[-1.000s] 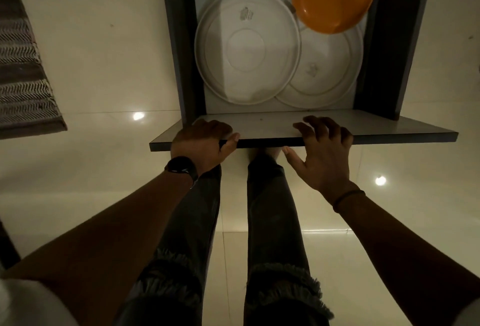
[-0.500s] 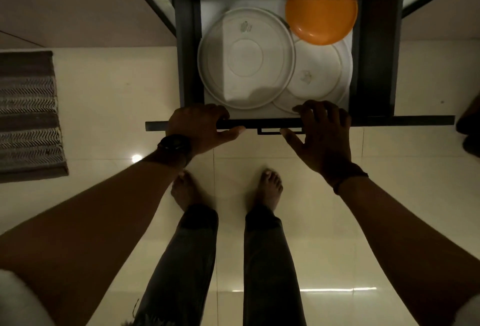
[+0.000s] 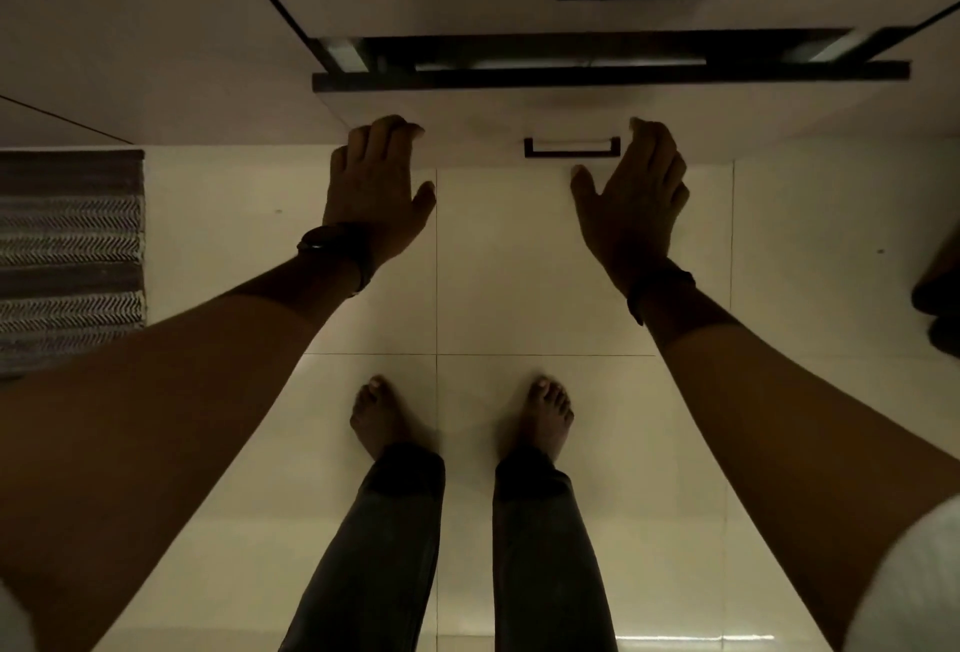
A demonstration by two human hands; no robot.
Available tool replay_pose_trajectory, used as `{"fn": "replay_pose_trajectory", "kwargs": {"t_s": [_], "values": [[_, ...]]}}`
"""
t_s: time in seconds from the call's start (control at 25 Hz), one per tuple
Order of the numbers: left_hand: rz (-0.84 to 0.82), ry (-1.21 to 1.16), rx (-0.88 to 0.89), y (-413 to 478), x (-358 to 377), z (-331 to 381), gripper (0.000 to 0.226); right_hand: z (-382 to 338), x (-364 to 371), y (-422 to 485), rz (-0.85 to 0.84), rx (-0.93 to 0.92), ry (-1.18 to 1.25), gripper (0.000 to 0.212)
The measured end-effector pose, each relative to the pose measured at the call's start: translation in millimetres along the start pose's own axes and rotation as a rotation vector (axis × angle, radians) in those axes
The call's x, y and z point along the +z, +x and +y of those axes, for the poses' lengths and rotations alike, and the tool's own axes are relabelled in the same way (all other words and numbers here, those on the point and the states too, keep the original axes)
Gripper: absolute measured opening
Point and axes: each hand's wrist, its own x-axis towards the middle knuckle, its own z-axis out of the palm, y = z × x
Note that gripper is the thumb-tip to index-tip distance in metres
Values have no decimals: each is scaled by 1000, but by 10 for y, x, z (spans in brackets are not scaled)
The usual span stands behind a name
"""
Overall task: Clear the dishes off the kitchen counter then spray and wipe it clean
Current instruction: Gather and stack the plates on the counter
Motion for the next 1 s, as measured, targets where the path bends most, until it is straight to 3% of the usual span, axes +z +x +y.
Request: {"fn": "replay_pose_trajectory", "kwargs": {"t_s": [0.16, 0.32, 0.44, 0.64, 0.84, 1.0], "values": [[-97, -27, -109, 160, -25, -39, 86, -149, 11, 174, -162, 9, 29, 85], [-154, 6, -153, 281, -67, -65, 96, -240, -52, 380, -285, -14, 43, 89], [-264, -47, -219, 296, -83, -138, 96, -370, -59, 523, -419, 78, 280, 87], [-360, -95, -238, 163, -75, -279, 91, -670, -120, 770, -454, 294, 610, 82], [-364, -201, -321, -298, -299, -344, 85, -759, -298, 445, -428, 302, 497, 79], [-295, -375, -389, -815, -956, -229, 80, -1078, -889, -316, -396, 248, 525, 76]]}}
